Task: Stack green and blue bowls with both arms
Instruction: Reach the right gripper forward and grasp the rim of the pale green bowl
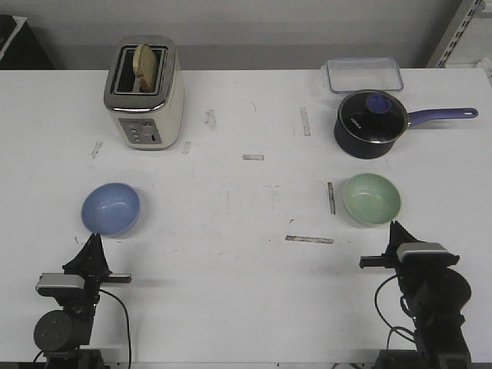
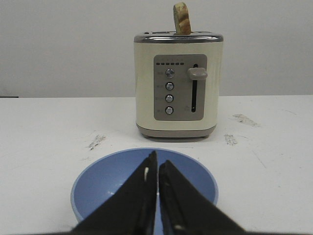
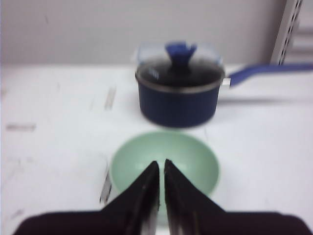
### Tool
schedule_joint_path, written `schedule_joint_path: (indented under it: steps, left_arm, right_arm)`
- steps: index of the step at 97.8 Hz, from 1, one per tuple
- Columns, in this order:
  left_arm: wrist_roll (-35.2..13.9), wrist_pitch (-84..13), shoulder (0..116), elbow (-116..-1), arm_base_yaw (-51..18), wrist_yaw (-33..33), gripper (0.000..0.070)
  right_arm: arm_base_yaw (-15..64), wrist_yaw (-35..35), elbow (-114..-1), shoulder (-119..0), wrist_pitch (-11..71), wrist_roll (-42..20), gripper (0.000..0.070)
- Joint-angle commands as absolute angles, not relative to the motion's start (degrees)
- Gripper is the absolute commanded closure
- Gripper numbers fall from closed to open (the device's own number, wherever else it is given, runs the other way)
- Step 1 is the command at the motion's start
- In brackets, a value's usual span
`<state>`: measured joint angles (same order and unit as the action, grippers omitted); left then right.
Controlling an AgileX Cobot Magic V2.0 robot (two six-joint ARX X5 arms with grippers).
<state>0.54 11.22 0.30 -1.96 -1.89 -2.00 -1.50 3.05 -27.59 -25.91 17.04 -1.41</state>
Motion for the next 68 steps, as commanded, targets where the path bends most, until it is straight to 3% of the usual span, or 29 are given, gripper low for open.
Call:
schedule_joint_path:
  steps: [1, 19, 68]
  left_arm:
    - [0.8, 12.1, 0.2, -0.7, -1.8, -2.1, 0.0699]
    - [0.8, 12.1, 0.2, -0.7, -1.8, -2.1, 0.0699]
    - [0.8, 12.1, 0.2, -0.7, -1.8, -2.1, 0.0699]
  right_arm:
    - [-1.5, 2.9, -30.6, -29.6, 19.2, -2.7, 0.0689]
    - [-1.5, 3.0, -37.2, -38.4, 24.5, -8.2, 0.0689]
    - [-7.9, 3.2, -59.7, -64.4, 44.4, -8.2, 0.0687]
